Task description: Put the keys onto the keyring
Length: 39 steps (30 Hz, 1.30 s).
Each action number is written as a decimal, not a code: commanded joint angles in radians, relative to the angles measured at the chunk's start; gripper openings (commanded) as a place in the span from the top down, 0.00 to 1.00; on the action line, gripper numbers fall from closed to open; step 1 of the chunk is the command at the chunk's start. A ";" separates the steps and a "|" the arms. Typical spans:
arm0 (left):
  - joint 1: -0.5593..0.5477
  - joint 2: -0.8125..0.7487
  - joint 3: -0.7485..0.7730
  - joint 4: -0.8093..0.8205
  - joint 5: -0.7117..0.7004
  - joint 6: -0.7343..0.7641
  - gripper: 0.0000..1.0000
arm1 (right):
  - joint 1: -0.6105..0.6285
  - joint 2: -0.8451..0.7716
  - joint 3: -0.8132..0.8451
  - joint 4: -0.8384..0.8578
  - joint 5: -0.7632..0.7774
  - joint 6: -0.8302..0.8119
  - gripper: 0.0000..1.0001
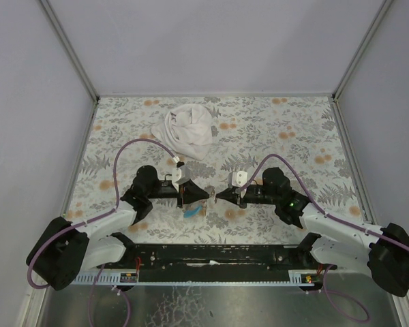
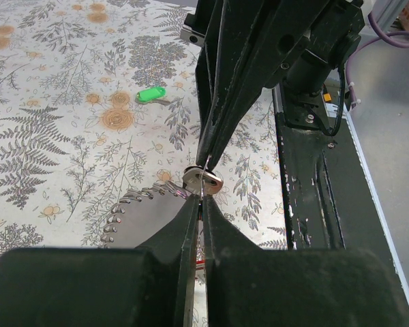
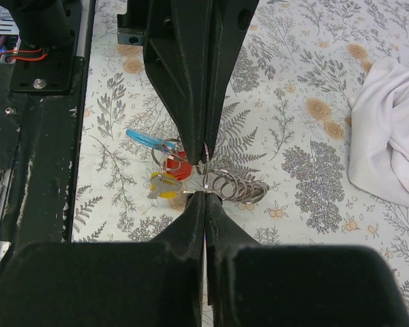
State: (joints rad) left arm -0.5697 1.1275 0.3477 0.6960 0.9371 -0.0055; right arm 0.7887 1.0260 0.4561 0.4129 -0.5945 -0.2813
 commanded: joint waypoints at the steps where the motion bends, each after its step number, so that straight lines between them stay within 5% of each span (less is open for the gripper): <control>1: -0.006 -0.001 0.033 0.032 0.011 0.017 1.00 | -0.006 -0.001 0.032 0.050 -0.038 -0.012 1.00; 39: -0.007 0.020 0.044 0.014 0.011 0.020 1.00 | -0.006 -0.029 0.007 0.070 0.014 -0.005 1.00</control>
State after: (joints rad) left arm -0.5716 1.1427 0.3607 0.6941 0.9375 -0.0048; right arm 0.7887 1.0237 0.4553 0.4168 -0.5926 -0.2844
